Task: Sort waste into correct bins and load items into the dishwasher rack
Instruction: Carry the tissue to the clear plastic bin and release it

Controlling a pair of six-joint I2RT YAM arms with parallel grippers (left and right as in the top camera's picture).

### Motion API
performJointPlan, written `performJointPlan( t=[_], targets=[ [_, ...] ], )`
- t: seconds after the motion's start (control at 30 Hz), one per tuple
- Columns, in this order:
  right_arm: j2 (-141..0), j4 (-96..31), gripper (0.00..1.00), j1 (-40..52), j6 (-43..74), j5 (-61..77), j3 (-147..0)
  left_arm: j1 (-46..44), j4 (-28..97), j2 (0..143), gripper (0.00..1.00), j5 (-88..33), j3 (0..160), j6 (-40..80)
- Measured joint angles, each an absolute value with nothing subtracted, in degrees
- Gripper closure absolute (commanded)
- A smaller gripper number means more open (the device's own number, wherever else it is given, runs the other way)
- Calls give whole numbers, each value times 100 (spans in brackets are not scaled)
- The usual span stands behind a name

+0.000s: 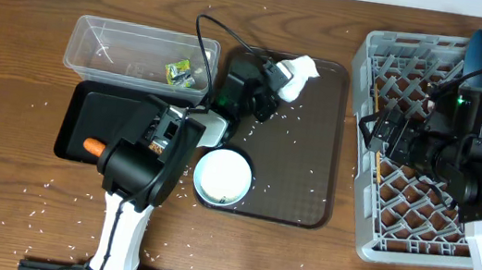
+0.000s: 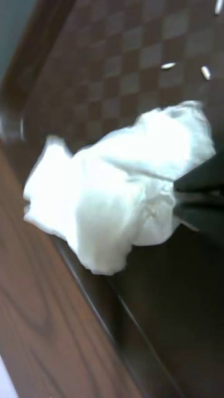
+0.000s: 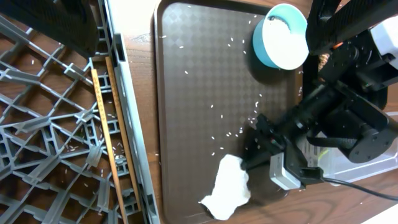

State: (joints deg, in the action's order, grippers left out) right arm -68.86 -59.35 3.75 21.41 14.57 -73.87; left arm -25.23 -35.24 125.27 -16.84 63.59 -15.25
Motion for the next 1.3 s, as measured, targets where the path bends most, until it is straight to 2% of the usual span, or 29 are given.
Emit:
performJointPlan(
  t=[0.17, 0.3, 0.57, 0.77, 1.1, 1.13, 1.17, 1.3],
  targets=[
    [-6886, -5951, 1, 375, 2141, 1457, -7387, -2523, -3588, 12525, 94, -1831, 6359, -1234],
    [-6886, -5966, 1, 375, 2139, 1457, -7387, -2526, -3006, 12276, 94, -1959, 6344, -1009],
    [-6886, -5948, 1, 375, 2137, 1455, -7387, -2456, -95, 9778, 94, -1671, 6364, -873],
    [-6886, -5894, 1, 375, 2126, 1459, -7387, -1903, 1581, 8287, 94, -961, 6394, -875],
    [-6886, -5892, 1, 375, 2126, 1457, -7387, -633, 1317, 8416, 93, -556, 6394, -878],
    [-6886, -5892, 1, 375, 2126, 1457, -7387, -582, 1308, 8510, 87, -552, 6394, -878],
    [-6886, -5894, 1, 375, 2126, 1457, -7387, -541, 1308, 8635, 76, -552, 6394, -893],
    [-6886, -5913, 1, 375, 2126, 1457, -7387, -526, 1487, 8949, 74, -556, 6388, -878]
  ],
)
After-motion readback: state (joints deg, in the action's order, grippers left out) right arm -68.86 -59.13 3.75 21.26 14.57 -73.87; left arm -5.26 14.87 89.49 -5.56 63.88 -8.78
